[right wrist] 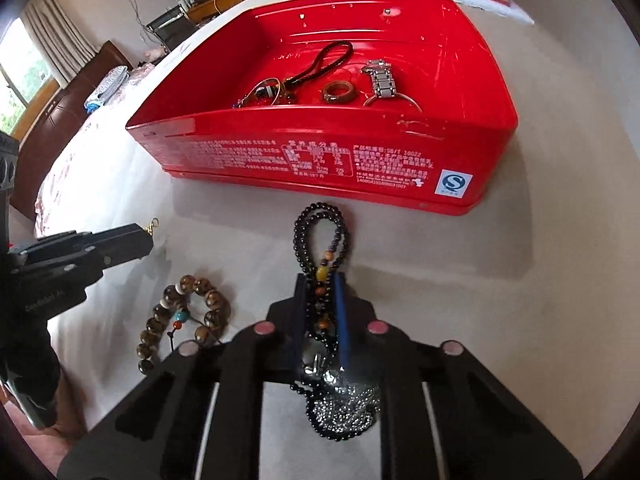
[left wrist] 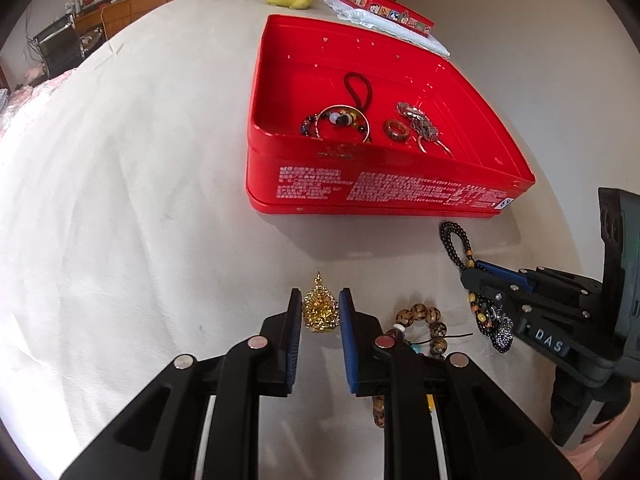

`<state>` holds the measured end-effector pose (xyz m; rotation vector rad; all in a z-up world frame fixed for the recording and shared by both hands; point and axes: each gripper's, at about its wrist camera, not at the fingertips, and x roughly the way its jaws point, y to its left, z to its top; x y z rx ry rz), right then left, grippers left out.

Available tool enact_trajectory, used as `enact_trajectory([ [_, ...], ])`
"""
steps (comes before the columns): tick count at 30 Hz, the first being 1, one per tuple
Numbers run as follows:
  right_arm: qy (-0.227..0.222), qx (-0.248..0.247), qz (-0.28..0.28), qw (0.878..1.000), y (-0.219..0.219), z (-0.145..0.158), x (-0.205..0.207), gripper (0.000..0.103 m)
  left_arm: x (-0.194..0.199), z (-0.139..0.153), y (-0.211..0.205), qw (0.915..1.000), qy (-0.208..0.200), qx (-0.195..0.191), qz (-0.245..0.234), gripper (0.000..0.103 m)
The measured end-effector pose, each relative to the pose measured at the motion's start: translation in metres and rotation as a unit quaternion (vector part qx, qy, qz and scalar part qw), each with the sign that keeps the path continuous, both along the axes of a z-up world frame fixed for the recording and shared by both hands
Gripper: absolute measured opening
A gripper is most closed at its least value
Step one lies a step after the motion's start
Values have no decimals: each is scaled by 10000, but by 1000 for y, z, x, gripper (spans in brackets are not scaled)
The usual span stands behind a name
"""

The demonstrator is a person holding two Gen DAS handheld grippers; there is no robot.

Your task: Organize jewelry

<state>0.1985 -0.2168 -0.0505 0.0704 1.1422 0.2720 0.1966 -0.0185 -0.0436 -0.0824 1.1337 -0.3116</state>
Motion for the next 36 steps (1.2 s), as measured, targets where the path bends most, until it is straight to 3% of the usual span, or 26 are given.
enact_trajectory([
  [4,8,783,0,9969,-12,10,1,4,-2,3,2,10000,-82,-51,6,18],
  [12,-414,1573,25,9867,-32,44,-10,4,-7,8,5,9998,-160,-110,-54,18],
  [15,-516,1396,-16,9889,-30,46,-8,4,-7,7,6,9998,-148,-97,-73,18],
  [19,-138,1240,-53,9922,-27,26,1,8,-6,5,7,9999,-97,-90,-92,18],
  [24,-102,1240,-64,9922,-30,23,2,9,-5,6,6,9998,-93,-101,-130,19],
  [26,-106,1214,-108,9925,-32,24,0,17,-5,5,7,9998,-84,-101,-136,19],
  [28,-95,1206,-133,9926,-36,26,-3,36,-4,5,7,9998,-75,-93,-132,19],
  [36,53,883,33,9961,-22,16,-5,42,-5,5,6,9998,-80,-103,-172,19],
])
